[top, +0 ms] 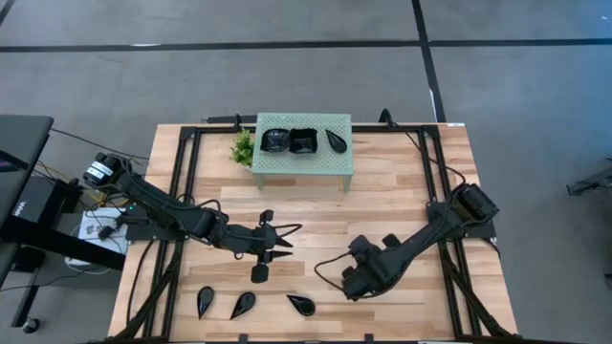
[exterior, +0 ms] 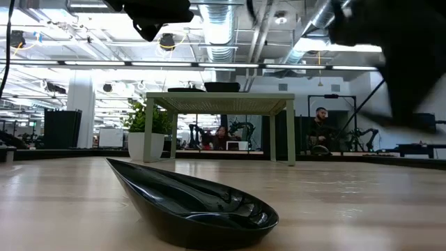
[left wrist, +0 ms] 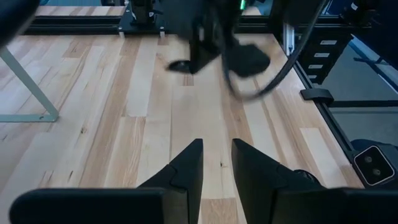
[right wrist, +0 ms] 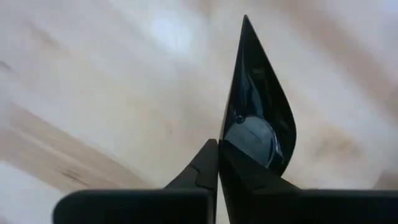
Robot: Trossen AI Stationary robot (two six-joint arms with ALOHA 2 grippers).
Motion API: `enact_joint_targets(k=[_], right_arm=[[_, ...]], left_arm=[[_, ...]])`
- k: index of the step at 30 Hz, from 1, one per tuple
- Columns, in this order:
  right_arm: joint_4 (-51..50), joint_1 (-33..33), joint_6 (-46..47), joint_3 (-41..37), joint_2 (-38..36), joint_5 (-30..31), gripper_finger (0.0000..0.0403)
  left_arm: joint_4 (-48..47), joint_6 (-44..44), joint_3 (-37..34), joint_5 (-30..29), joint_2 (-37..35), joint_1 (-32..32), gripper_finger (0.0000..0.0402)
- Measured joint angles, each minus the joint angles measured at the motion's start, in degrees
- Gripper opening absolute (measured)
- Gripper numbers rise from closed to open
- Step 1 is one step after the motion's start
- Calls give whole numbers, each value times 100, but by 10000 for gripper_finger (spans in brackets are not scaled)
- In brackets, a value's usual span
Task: Pick & Place Mini shaped plates
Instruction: Stack the drop-shaped plate on top of the other drop-shaped plate on the shelf
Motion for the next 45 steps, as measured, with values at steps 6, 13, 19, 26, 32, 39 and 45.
enact_joint_targets(k=[6, 13, 19, 26, 32, 39, 45], right_arm=[[-1007, -332, -353, 844, -671, 2167, 5], [-391, -1795, -2744, 1052, -1443, 3547, 4], [1373, -3321, -5139, 1057, -1400, 2737, 2], [1699, -4255, -5631, 1057, -993, 2100, 2], [1668, -4472, -5702, 1046, -850, 1722, 8], [1681, -4564, -5702, 1050, -826, 1729, 11], [1677, -4628, -5706, 1049, -775, 1723, 44]], left_arm=[[8, -2, 0, 2, 0, -2, 85], [21, -2, 0, 2, 0, 0, 85], [21, -4, 0, 0, 0, 0, 85], [23, -7, 0, 2, 0, 0, 85], [21, -47, 0, 2, 0, -1, 85], [50, -114, 0, 2, 0, 0, 85], [63, -116, 0, 2, 0, 0, 85]])
